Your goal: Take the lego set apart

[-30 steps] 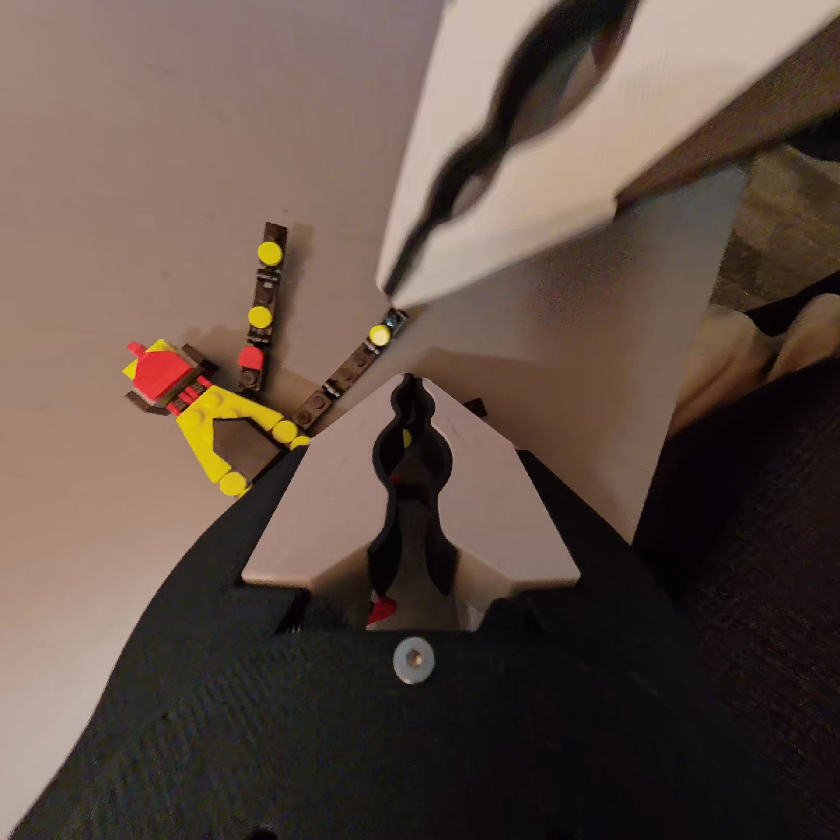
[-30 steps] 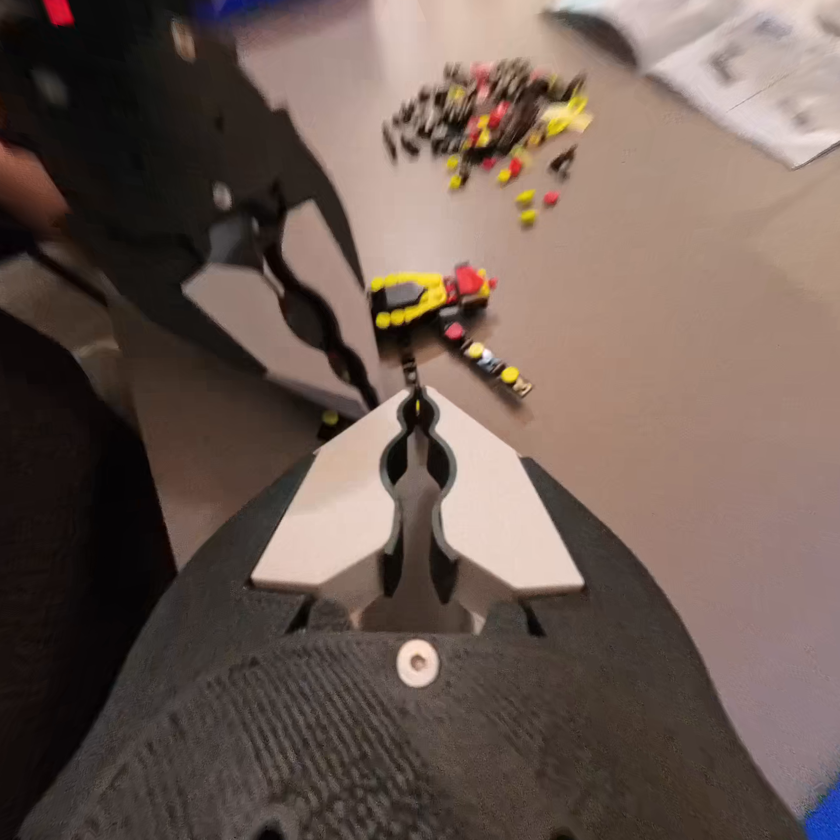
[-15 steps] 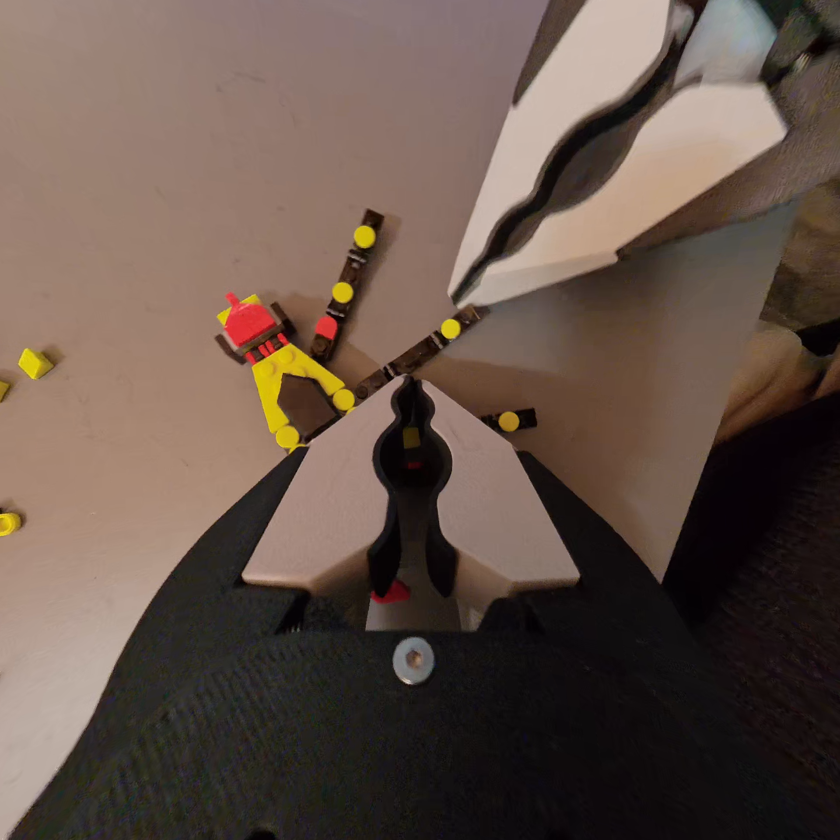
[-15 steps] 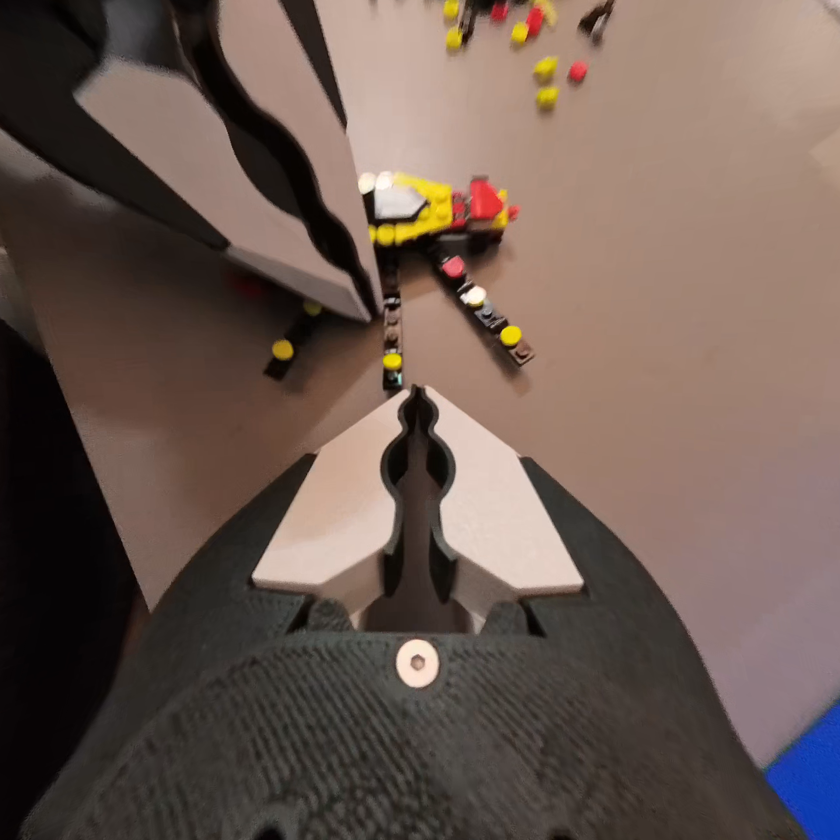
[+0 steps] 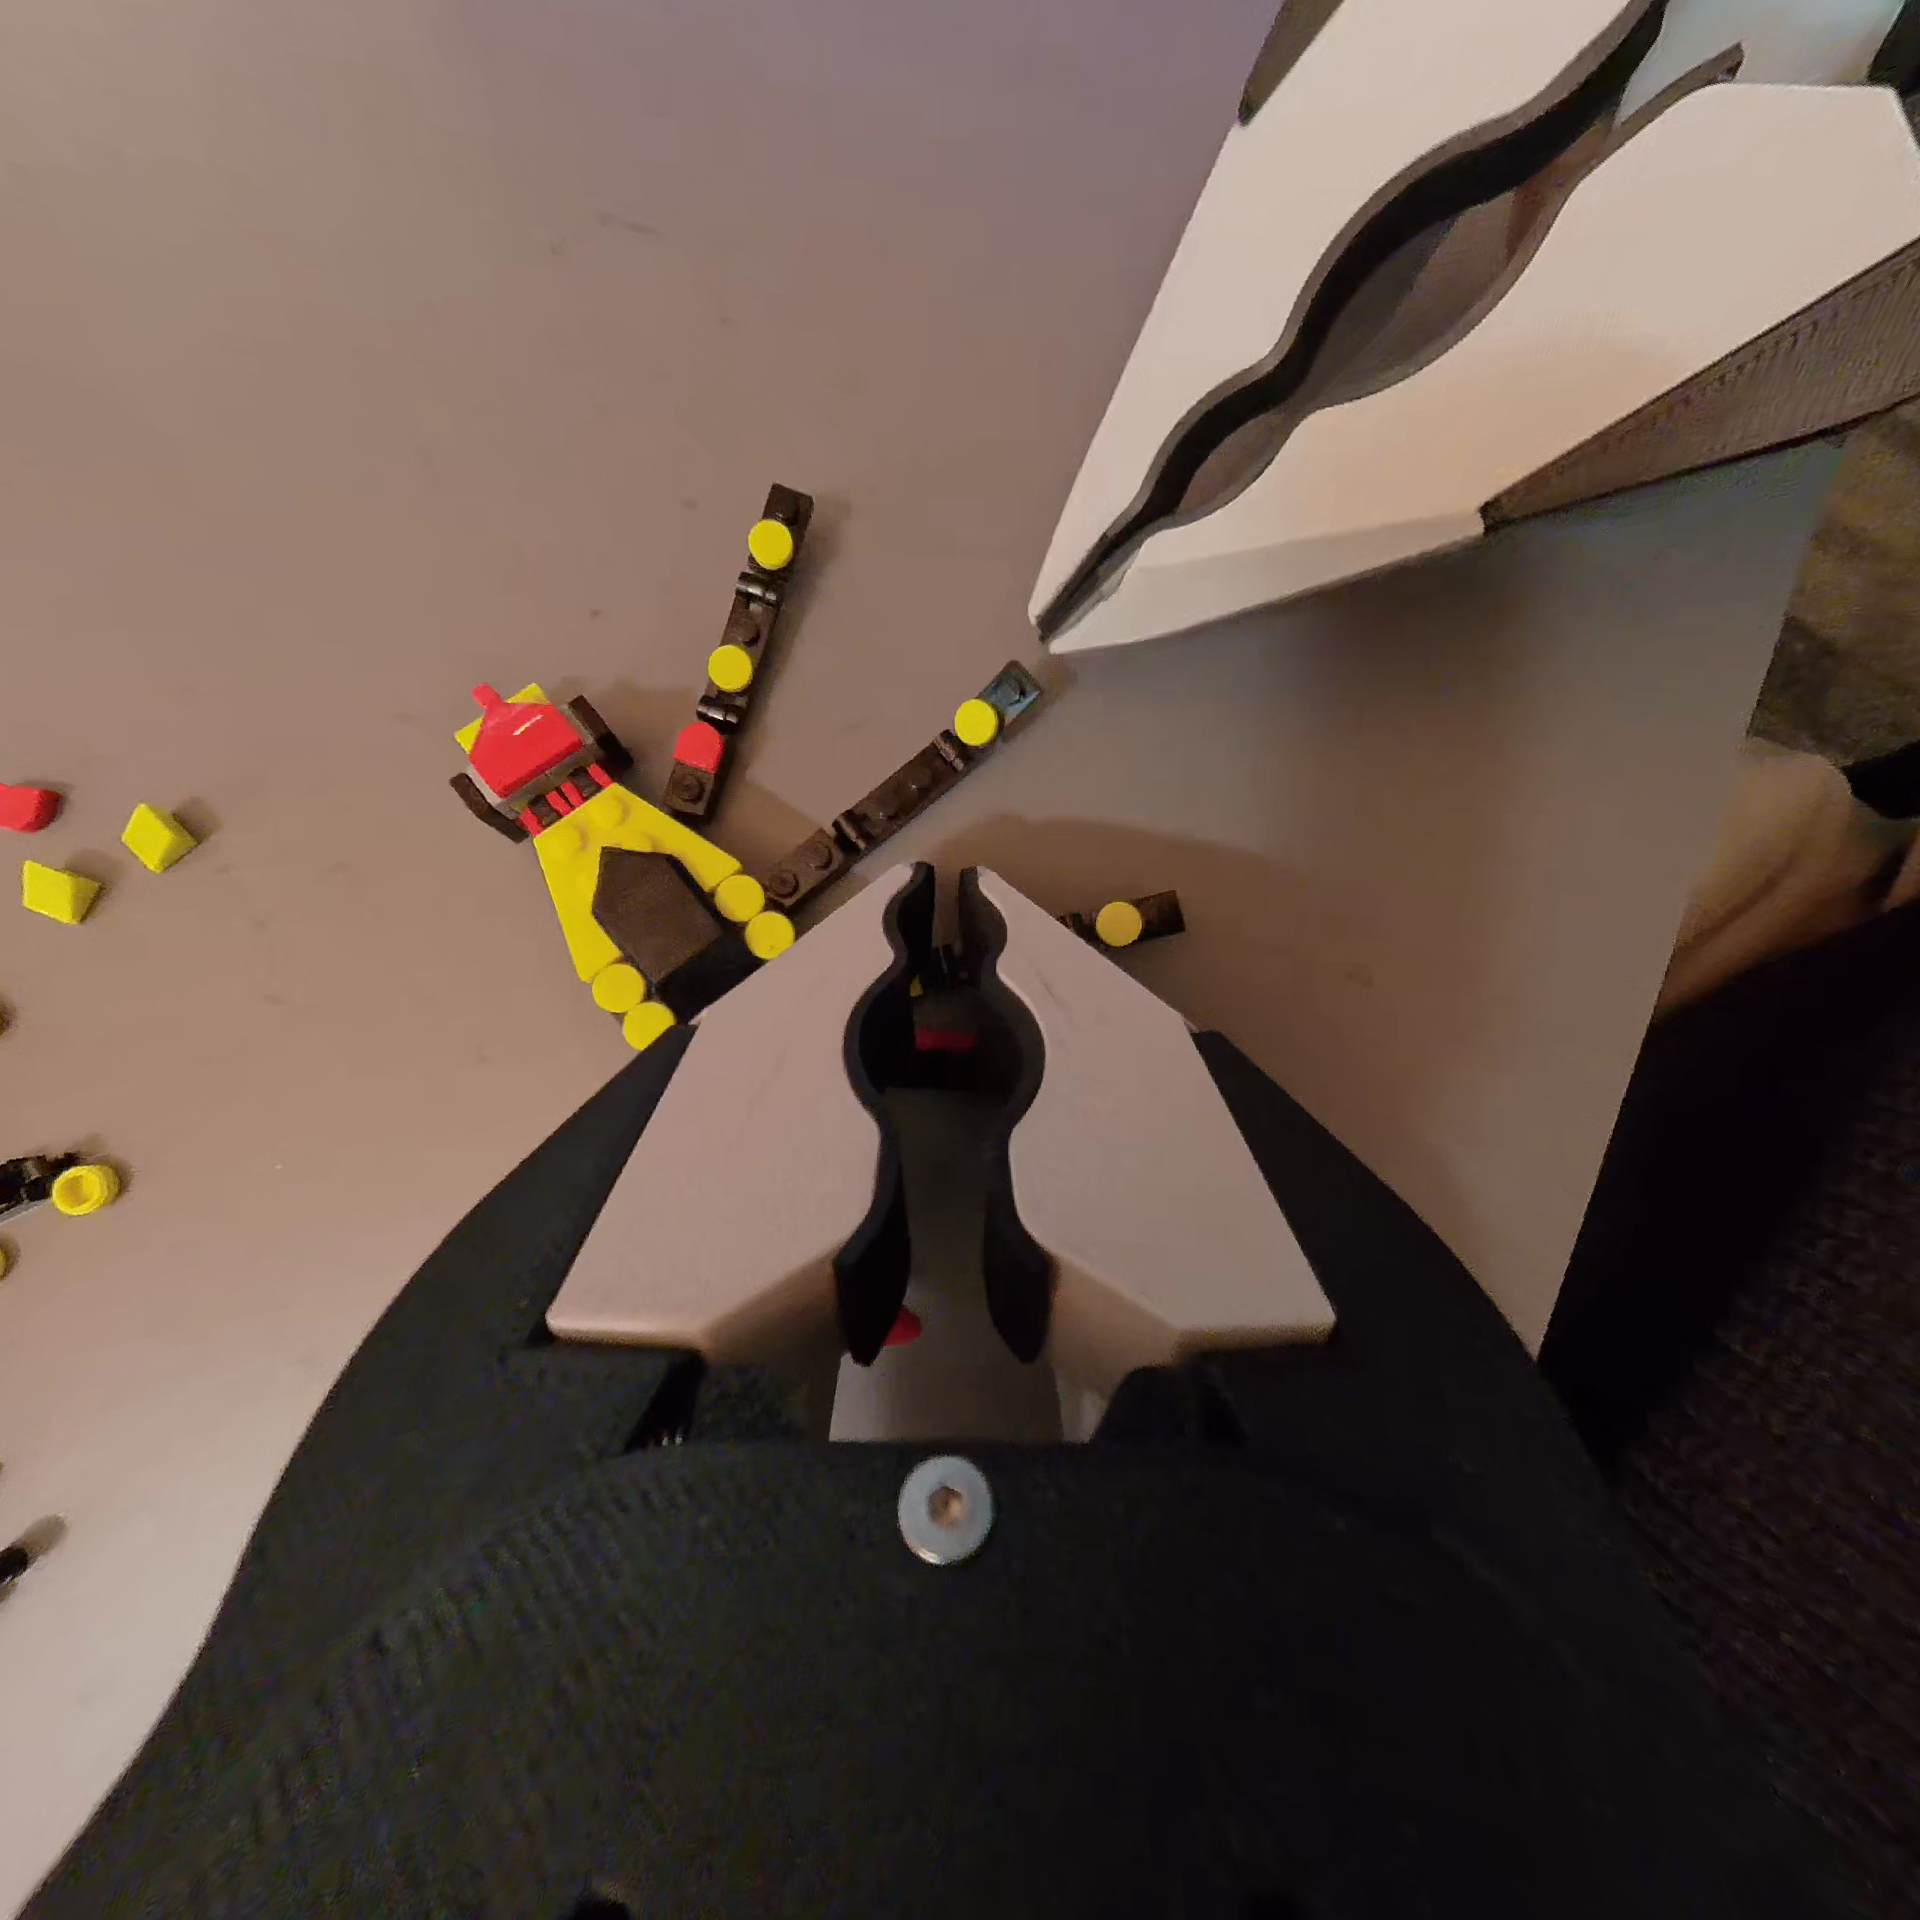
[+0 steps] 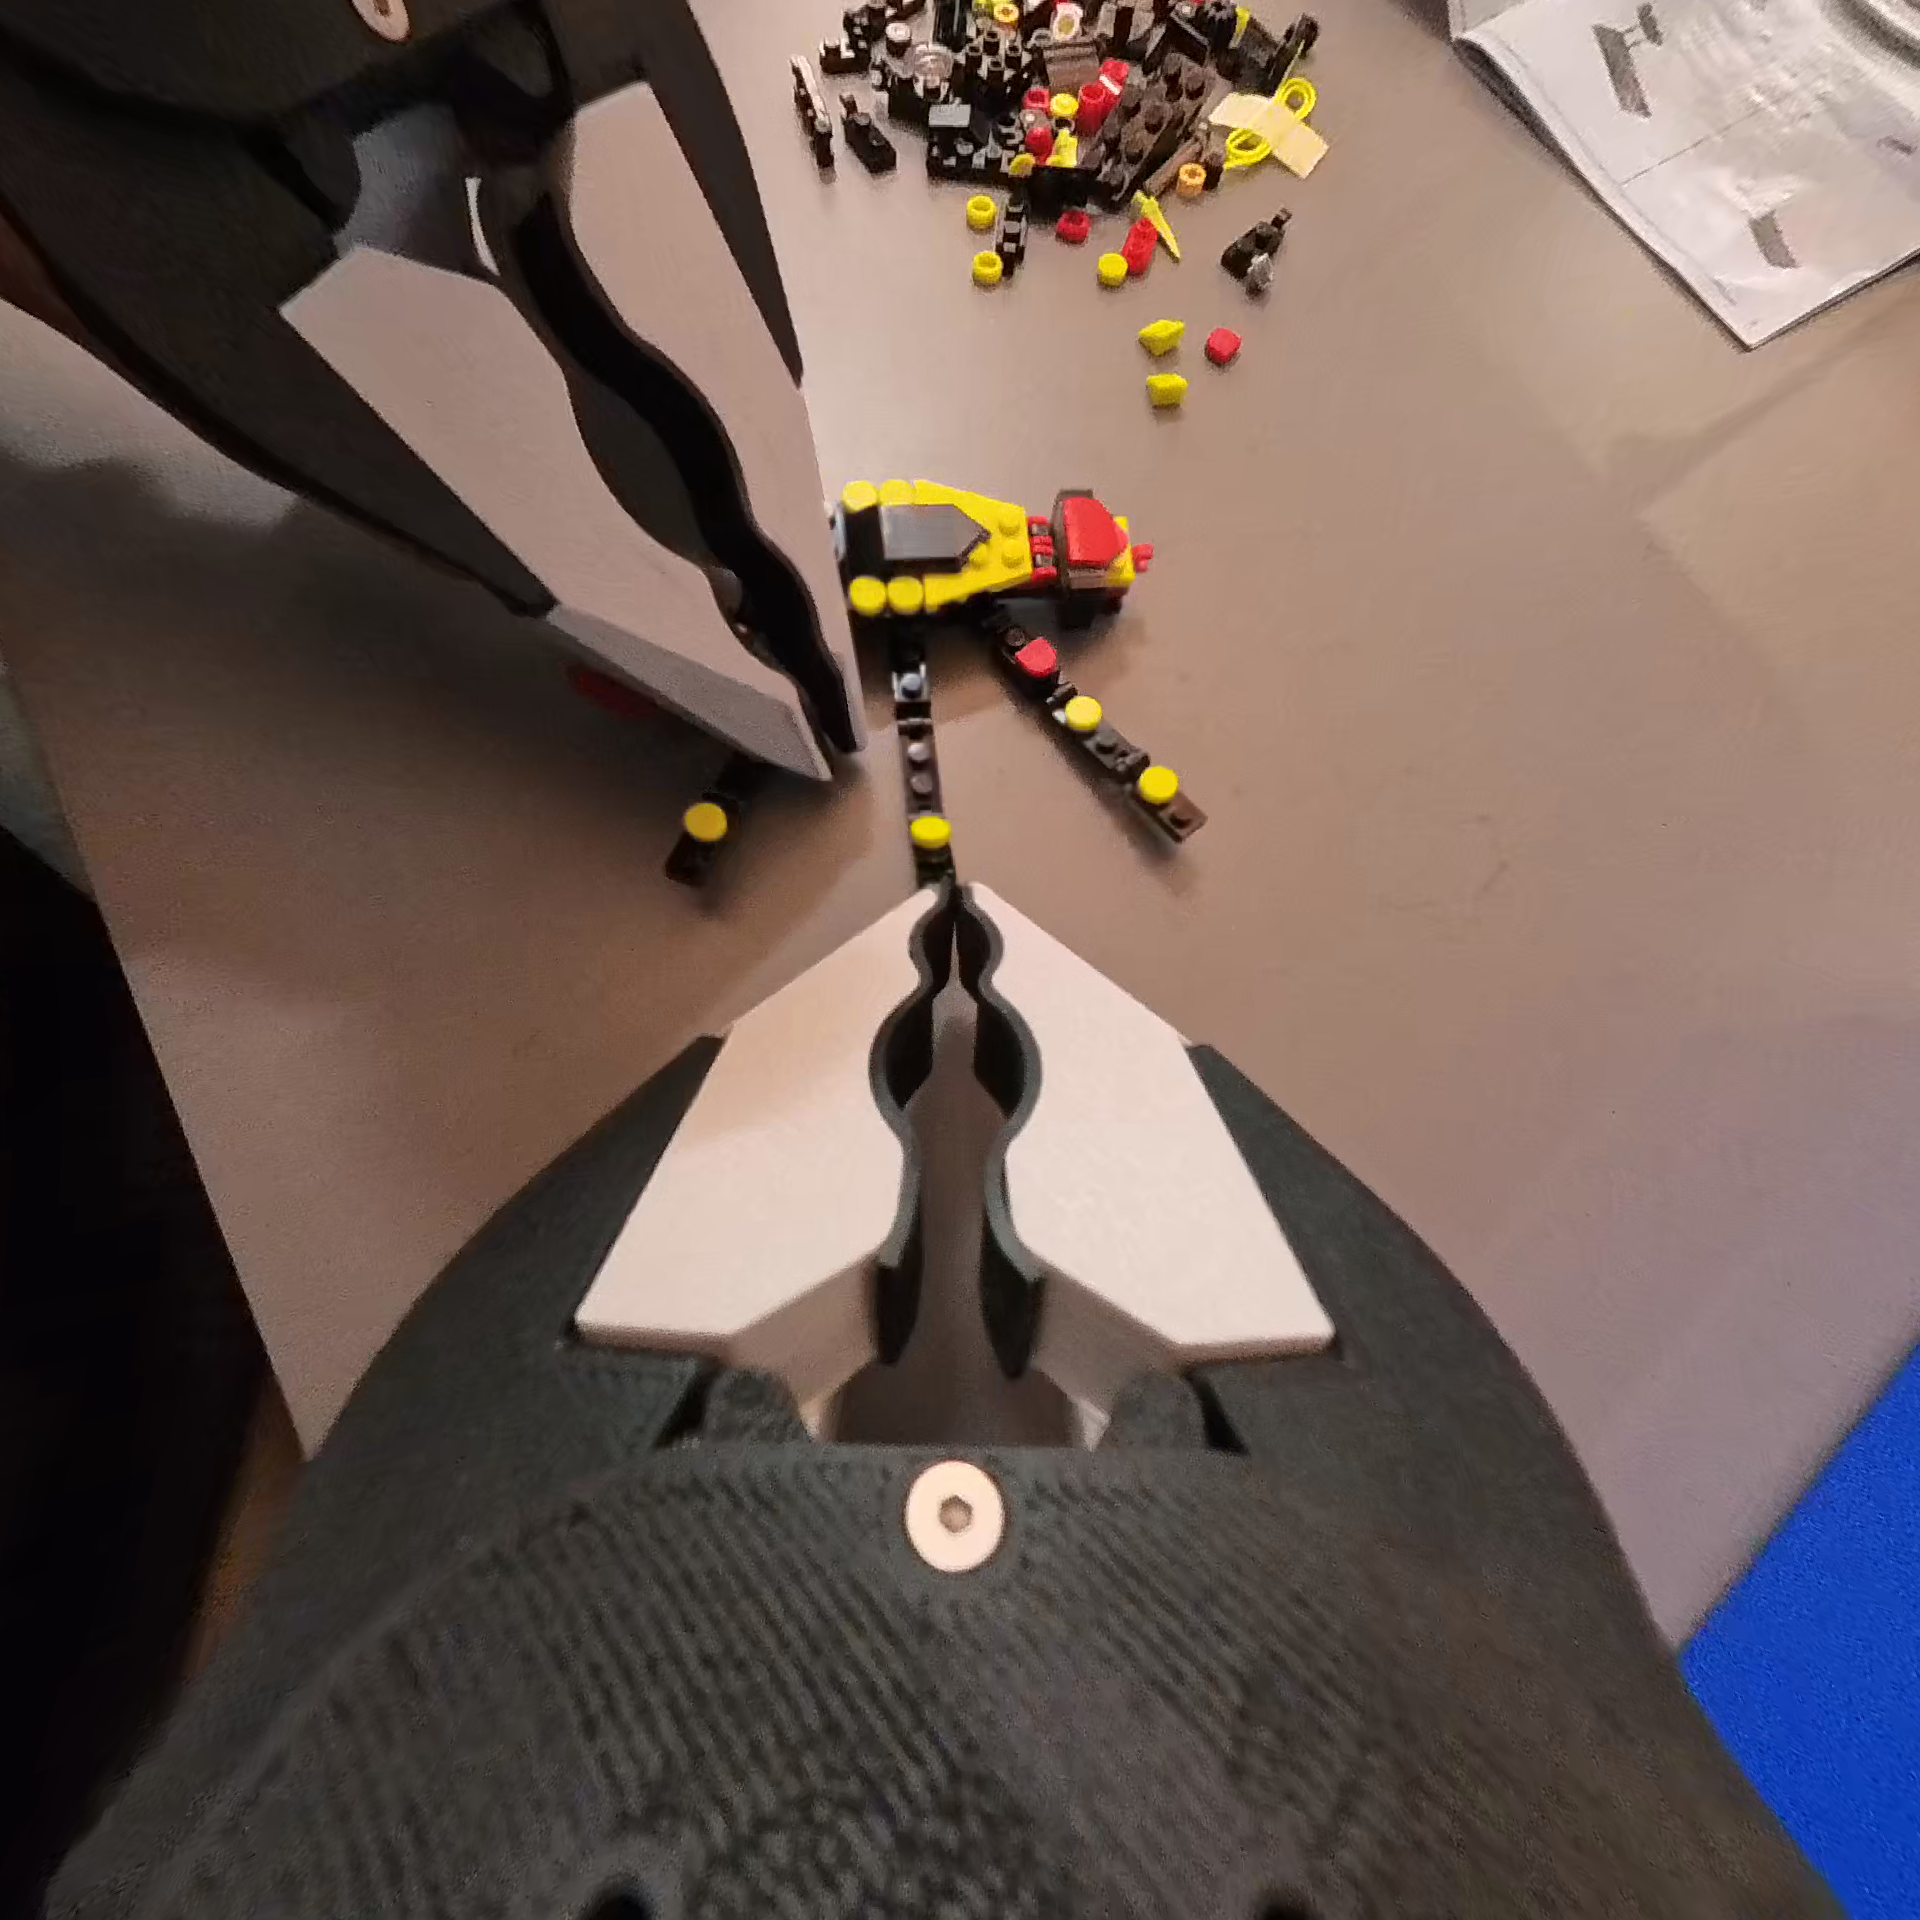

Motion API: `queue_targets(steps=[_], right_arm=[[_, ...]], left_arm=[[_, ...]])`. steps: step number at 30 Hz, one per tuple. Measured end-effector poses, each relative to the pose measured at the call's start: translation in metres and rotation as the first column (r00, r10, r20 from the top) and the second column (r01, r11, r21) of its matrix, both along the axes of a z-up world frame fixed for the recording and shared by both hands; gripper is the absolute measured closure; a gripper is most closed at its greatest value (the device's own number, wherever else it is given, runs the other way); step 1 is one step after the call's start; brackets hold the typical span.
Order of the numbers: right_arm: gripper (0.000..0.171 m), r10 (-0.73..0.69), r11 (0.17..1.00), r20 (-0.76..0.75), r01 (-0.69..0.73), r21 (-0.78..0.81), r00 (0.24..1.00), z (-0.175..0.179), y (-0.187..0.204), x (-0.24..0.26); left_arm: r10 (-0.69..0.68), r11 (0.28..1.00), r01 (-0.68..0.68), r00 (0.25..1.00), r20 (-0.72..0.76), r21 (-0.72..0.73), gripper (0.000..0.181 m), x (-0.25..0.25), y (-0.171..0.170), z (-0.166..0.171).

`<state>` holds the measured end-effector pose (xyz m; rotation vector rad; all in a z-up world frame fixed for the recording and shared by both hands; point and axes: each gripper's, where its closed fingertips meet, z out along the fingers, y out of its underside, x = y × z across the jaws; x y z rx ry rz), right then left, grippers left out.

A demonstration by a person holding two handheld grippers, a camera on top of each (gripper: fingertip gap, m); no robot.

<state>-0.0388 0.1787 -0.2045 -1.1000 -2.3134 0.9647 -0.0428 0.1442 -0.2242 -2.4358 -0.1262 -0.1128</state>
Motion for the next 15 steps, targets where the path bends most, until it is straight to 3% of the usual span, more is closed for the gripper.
queue_targets(steps=[5, 12, 15], right_arm=[[0.171, -0.025, 1.000, -0.037, 0.024, -0.013, 0.999, 0.000, 0.000, -0.006], [0.171, 0.022, 1.000, 0.034, -0.022, 0.005, 0.999, -0.017, -0.012, 0.000], [0.171, 0.044, 0.999, 0.044, -0.044, 0.010, 0.998, -0.020, -0.018, 0.003]], left_arm=[[-0.009, 1.000, 0.009, 1.000, 0.003, -0.011, 0.177, 0.002, -0.001, -0.002], [-0.005, 1.000, 0.005, 1.000, 0.009, -0.015, 0.174, 0.001, -0.002, -0.002], [0.007, 1.000, -0.007, 1.000, 0.001, -0.012, 0.162, -0.001, -0.002, 0.000]])
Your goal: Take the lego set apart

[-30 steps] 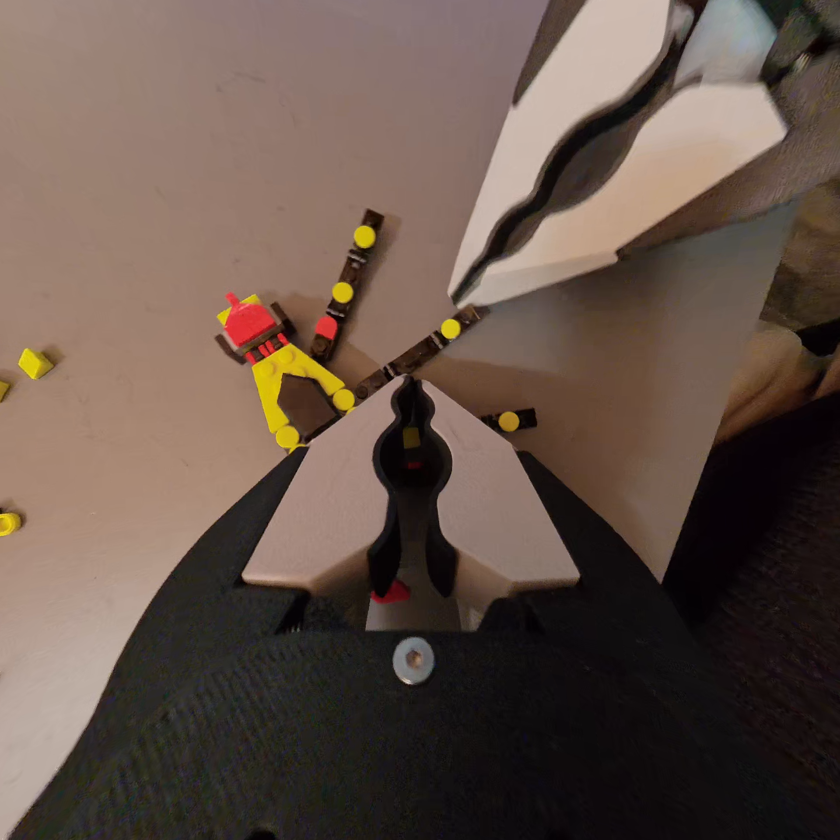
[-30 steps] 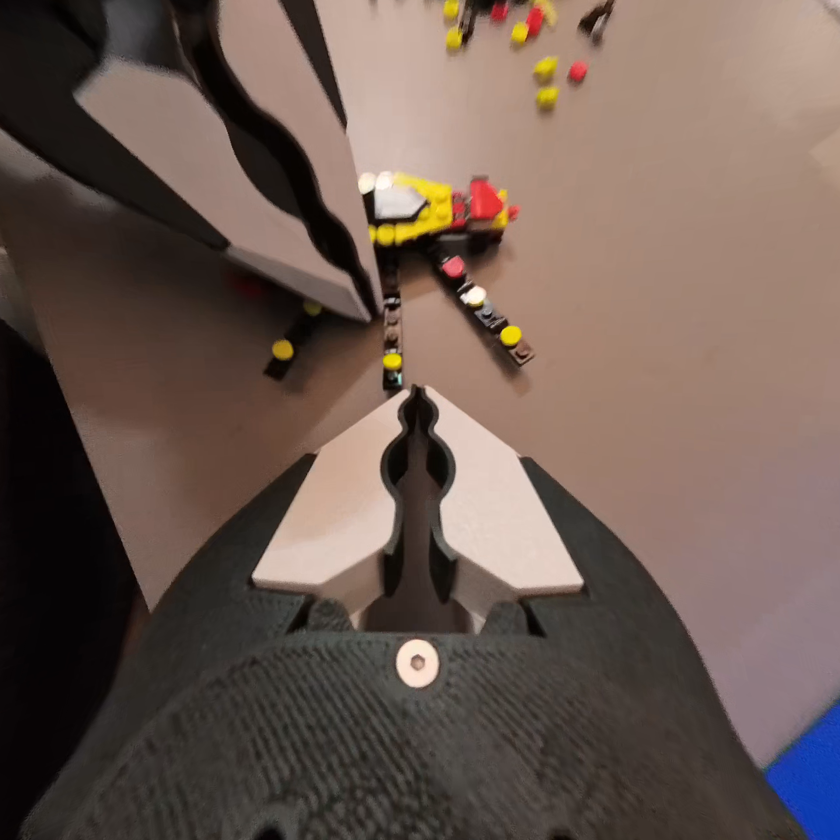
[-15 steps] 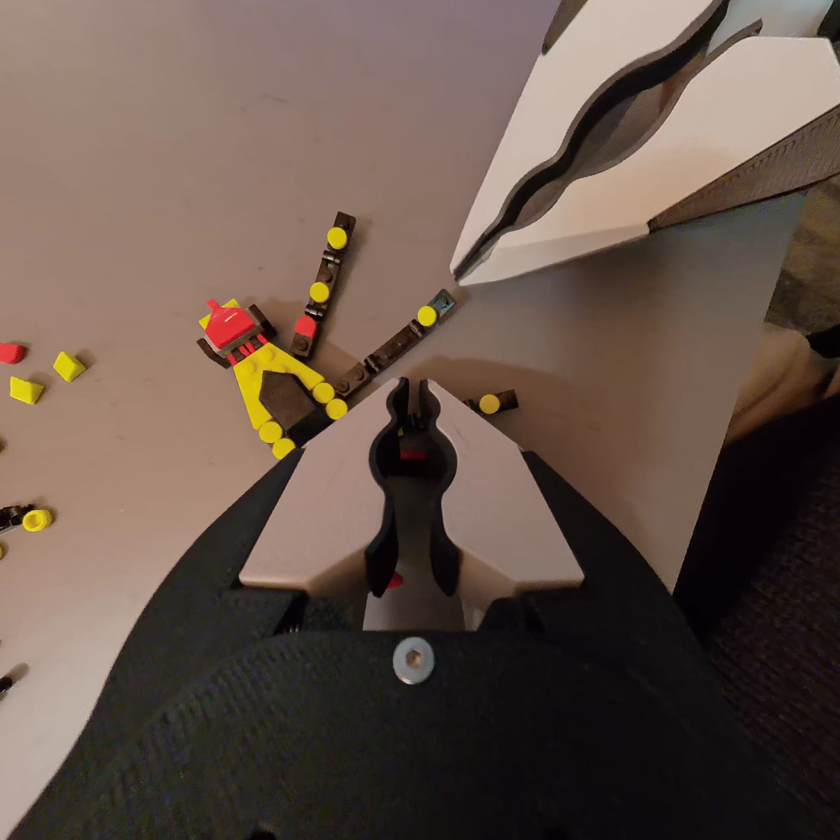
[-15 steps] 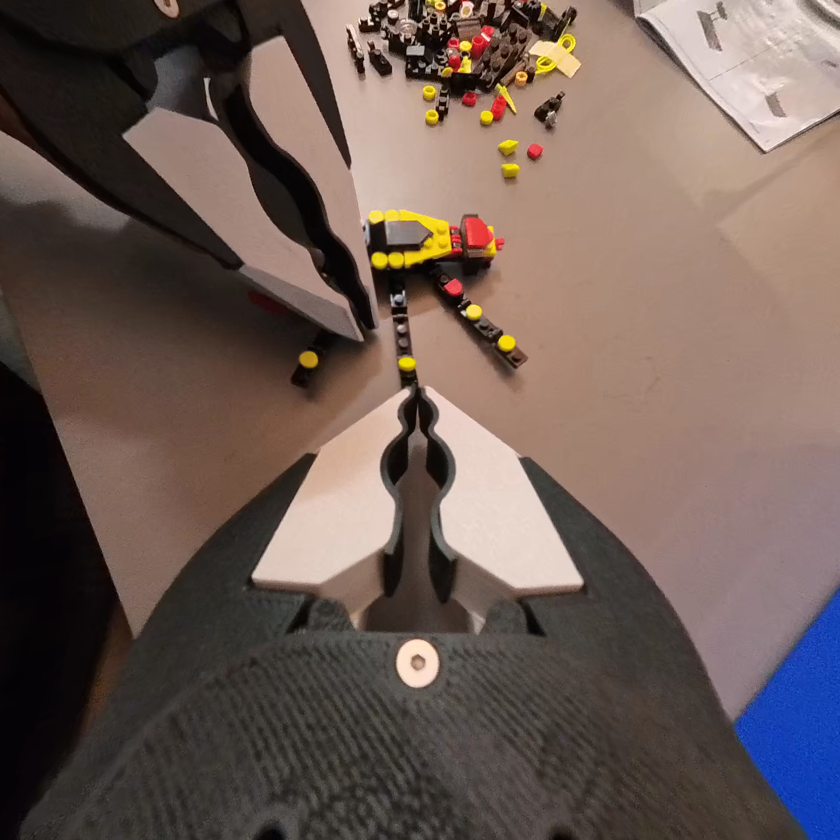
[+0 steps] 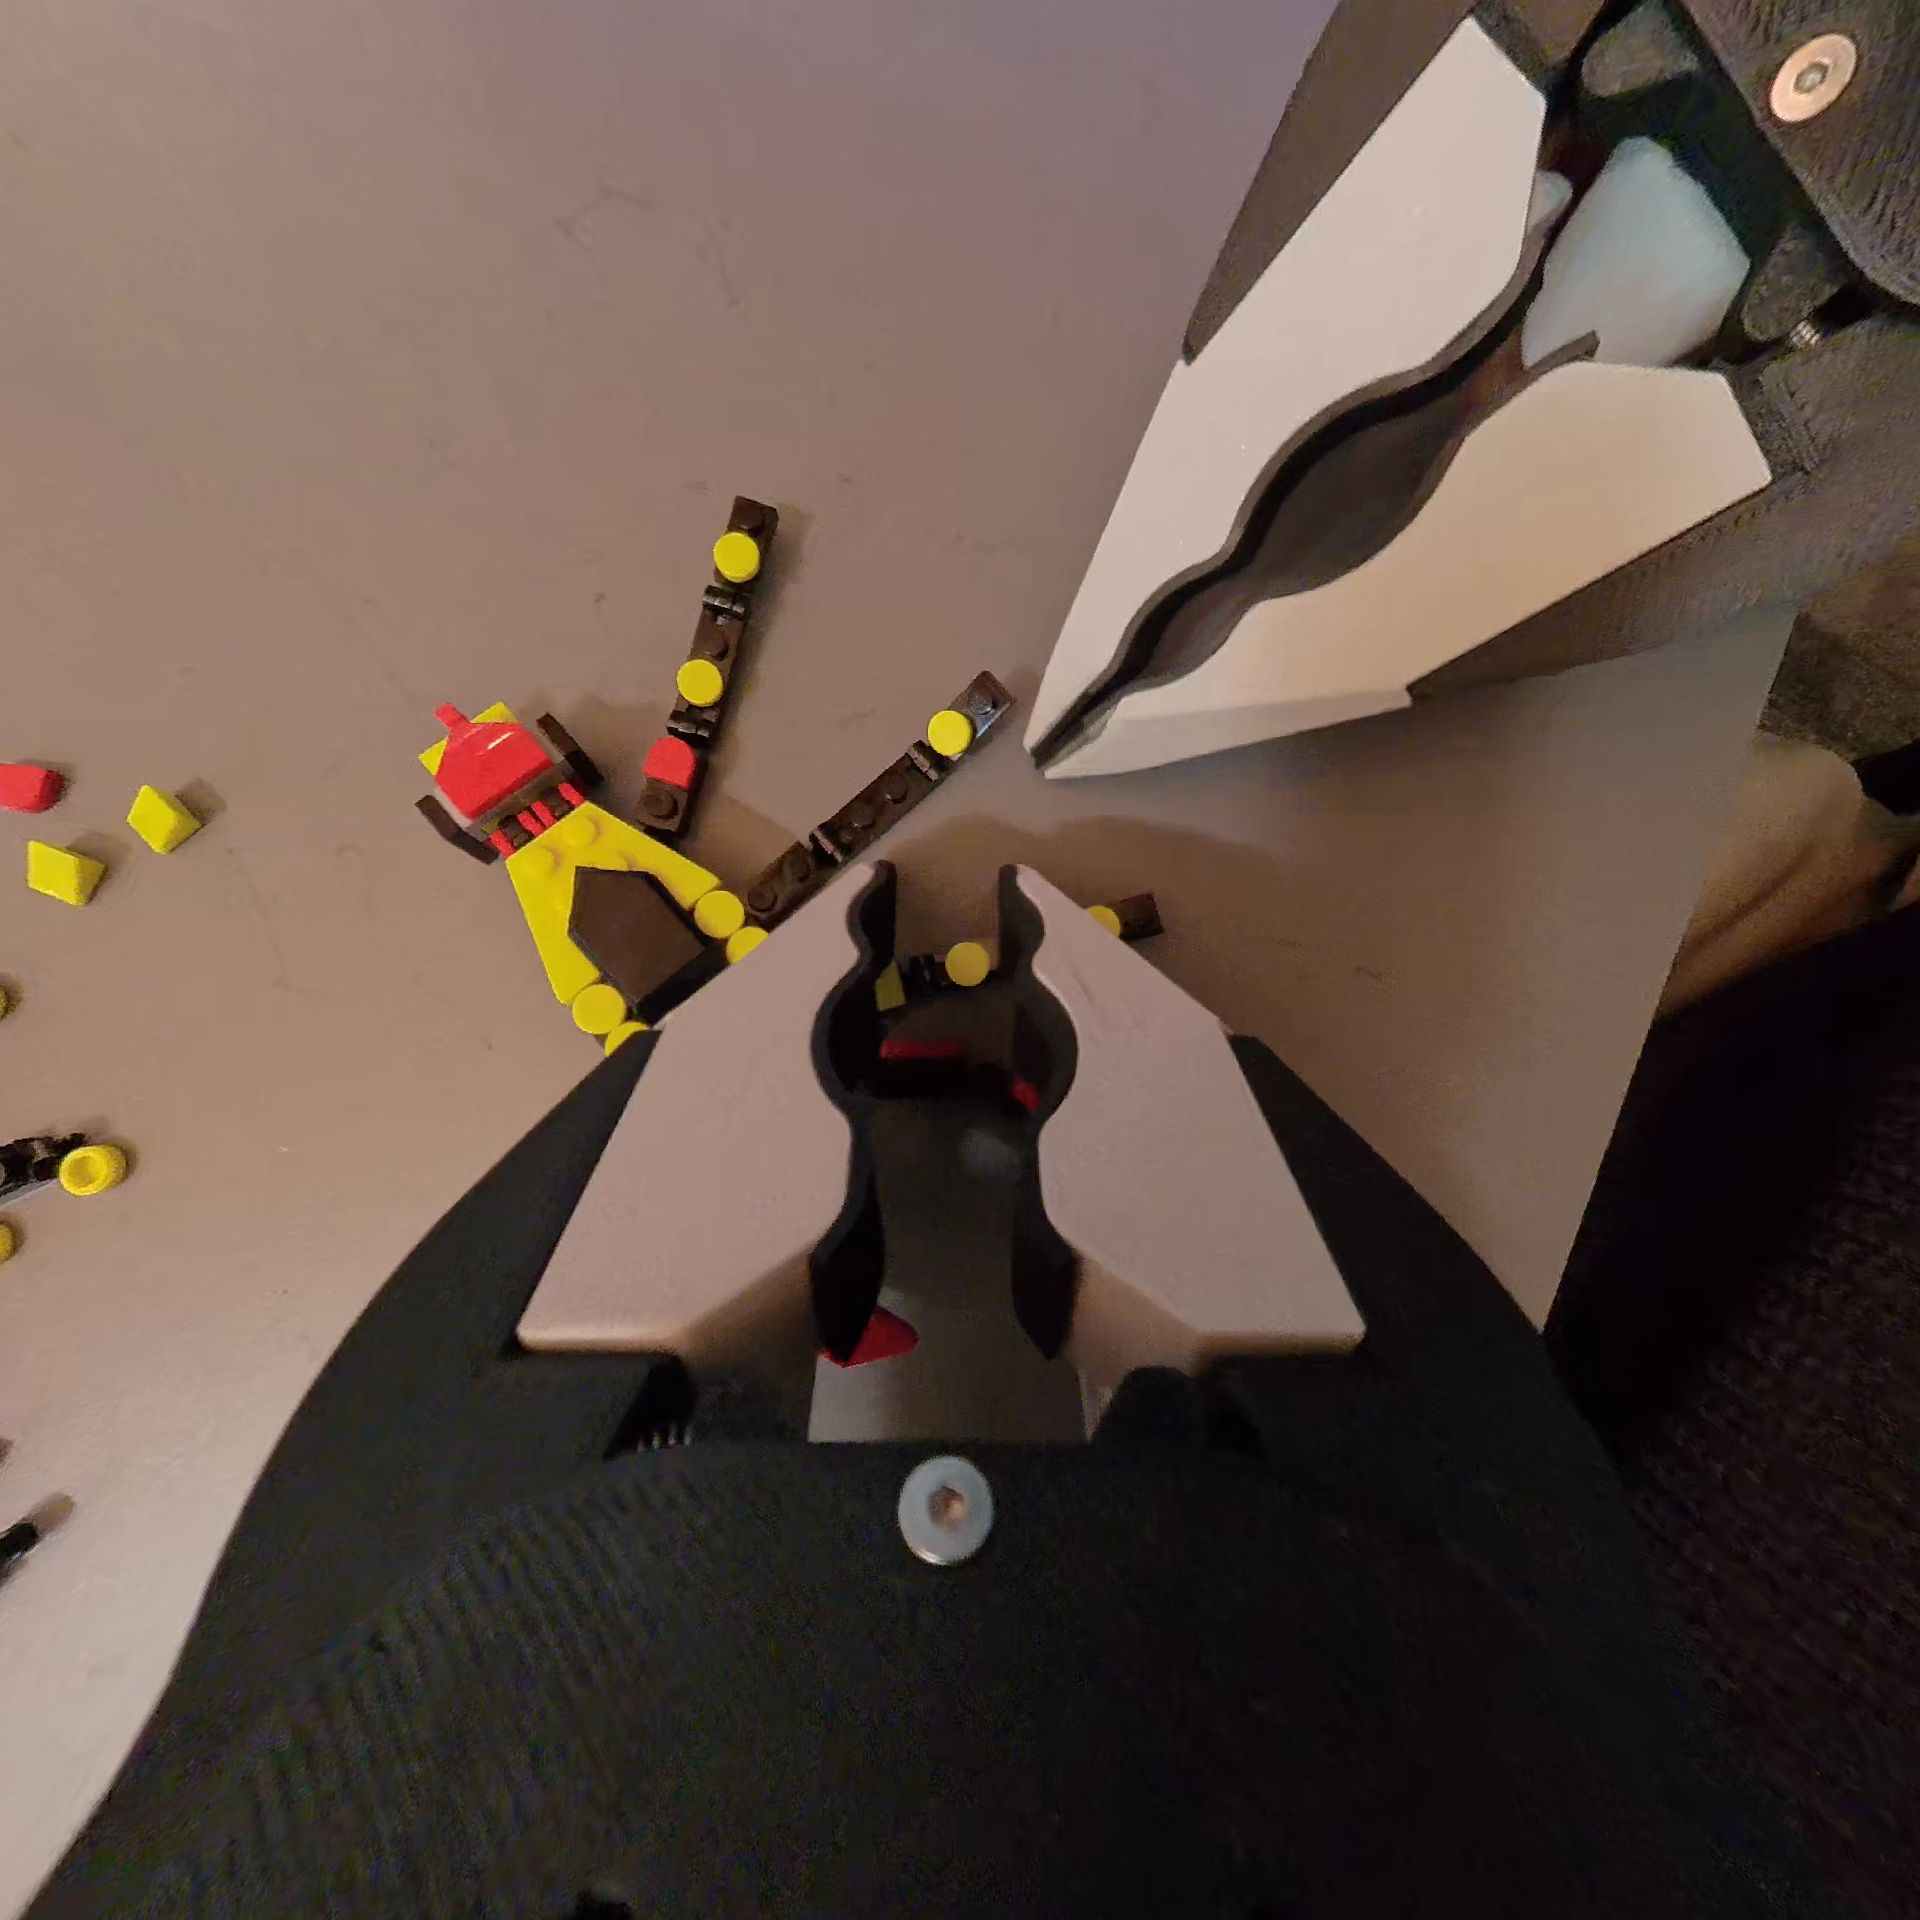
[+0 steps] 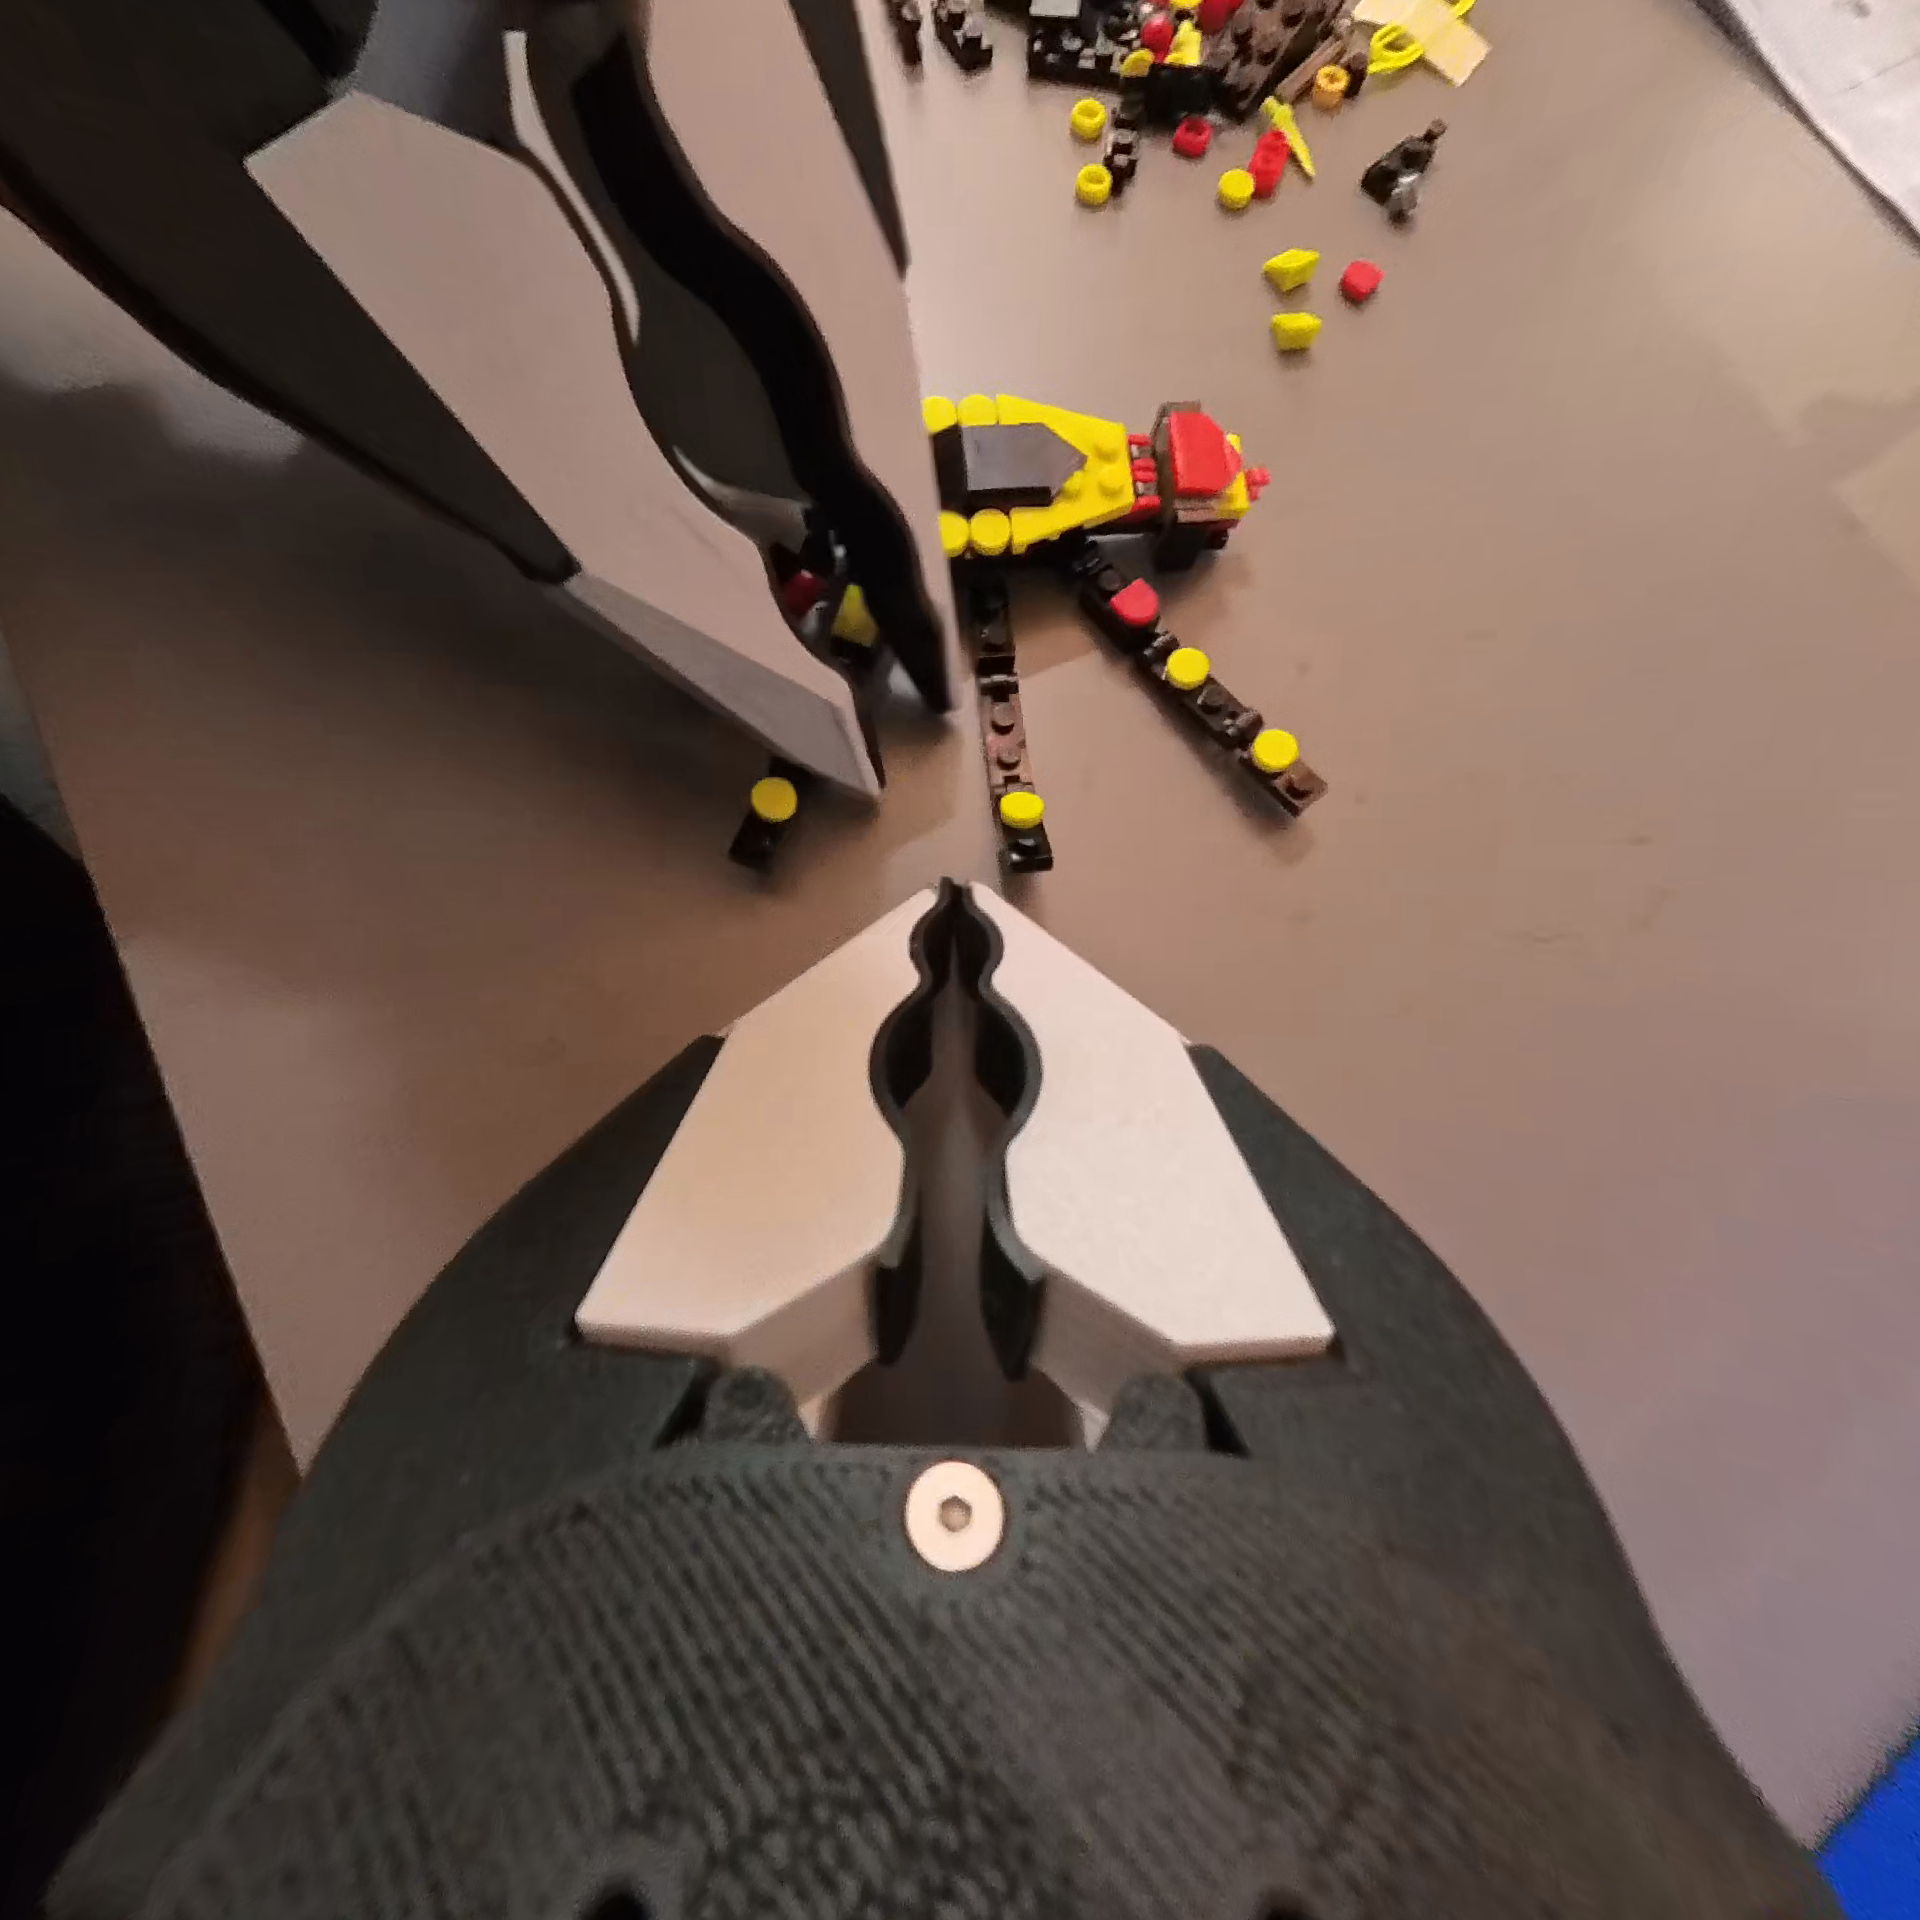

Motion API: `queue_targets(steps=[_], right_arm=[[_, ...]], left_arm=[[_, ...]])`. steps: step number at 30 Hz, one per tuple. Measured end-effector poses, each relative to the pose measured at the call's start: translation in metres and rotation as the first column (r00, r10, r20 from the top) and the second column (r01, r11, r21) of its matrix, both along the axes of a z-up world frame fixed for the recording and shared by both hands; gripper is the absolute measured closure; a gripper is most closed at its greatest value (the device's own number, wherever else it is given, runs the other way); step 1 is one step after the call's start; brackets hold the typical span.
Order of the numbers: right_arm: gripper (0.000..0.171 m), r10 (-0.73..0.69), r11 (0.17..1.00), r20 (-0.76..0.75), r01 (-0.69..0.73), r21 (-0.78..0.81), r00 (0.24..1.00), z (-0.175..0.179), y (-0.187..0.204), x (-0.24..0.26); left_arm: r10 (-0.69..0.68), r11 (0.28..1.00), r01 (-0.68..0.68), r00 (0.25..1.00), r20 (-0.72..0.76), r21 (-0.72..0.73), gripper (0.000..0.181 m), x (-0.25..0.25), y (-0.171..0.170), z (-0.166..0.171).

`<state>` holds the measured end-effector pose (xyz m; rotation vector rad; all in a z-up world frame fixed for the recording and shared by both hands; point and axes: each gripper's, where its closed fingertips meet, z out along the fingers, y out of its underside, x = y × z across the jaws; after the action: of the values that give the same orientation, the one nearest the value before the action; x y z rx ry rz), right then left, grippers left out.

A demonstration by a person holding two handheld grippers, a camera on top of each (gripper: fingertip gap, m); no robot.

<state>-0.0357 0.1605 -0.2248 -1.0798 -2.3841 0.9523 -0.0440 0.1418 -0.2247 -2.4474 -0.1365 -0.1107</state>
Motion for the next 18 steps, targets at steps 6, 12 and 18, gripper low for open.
queue_targets(steps=[6, 12, 18], right_arm=[[0.171, -0.024, 0.999, -0.060, 0.021, -0.044, 0.998, 0.021, 0.006, -0.005], [0.171, -0.082, 0.991, -0.096, 0.071, -0.114, 0.992, 0.030, 0.009, -0.015], [0.171, -0.061, 0.997, -0.029, 0.060, -0.048, 0.998, 0.010, 0.004, -0.012]], left_arm=[[0.000, 1.000, 0.000, 1.000, -0.020, -0.012, 0.155, 0.000, 0.000, -0.002], [-0.002, 1.000, 0.002, 1.000, -0.014, -0.010, 0.156, 0.000, 0.000, -0.002], [-0.002, 1.000, 0.002, 1.000, -0.008, -0.006, 0.158, -0.001, -0.001, -0.003]])
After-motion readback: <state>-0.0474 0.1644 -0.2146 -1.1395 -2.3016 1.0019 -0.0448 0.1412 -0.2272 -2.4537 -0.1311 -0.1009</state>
